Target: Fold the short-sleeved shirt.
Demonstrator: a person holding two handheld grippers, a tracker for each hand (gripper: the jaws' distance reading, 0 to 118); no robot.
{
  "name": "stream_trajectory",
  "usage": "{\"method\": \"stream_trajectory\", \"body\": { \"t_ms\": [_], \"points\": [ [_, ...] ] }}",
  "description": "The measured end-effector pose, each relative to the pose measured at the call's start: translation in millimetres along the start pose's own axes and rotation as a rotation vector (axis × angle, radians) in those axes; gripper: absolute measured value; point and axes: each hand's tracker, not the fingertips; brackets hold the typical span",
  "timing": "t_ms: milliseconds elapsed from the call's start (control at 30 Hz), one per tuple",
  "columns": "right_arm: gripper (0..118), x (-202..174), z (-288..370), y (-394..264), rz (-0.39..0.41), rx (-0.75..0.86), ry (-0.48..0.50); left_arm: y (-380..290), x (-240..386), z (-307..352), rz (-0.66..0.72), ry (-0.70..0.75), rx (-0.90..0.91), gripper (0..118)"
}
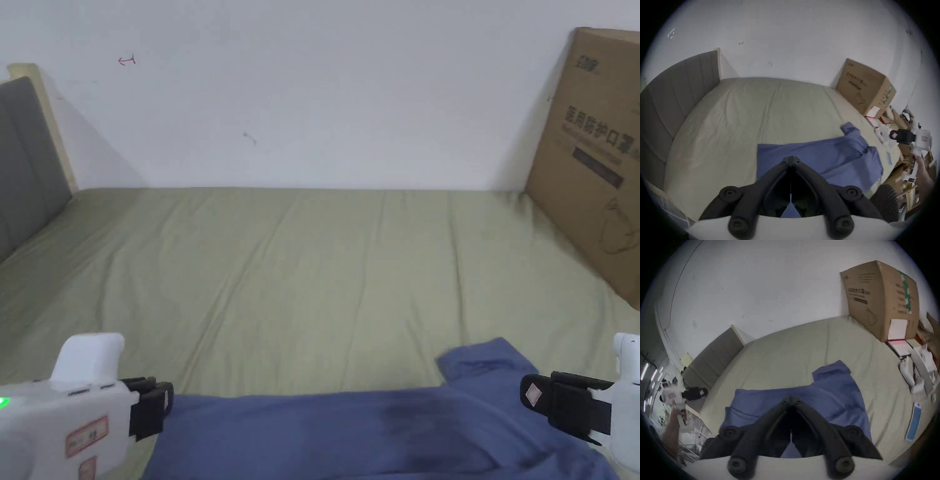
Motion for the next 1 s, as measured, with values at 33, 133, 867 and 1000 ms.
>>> {"method": "stream_trajectory", "body": {
  "t_ms": [33,133,867,1000],
  "points": [
    [0,1.7,-10.4,1.1,0.015,-0.01,-0.008,8.1,-9.5,-20.5,-0.01,0.021,-0.032,0],
    [0,6.1,-36.0,5.8,-0.001,-0.066,0.019,22.5,-41.8,-93.4,-0.037,0.107,-0.167,11],
    [37,129.6,-183.9,48.3,-0.044,-0.255,-0.213,2.3,-36.9,-147.7,-0.153,0.039,-0.177,2],
    [117,173.5,-233.7,60.3,-0.118,-0.294,-0.302,8.7,-36.2,-124.8,-0.132,0.016,-0.158,2]
  ]
}}
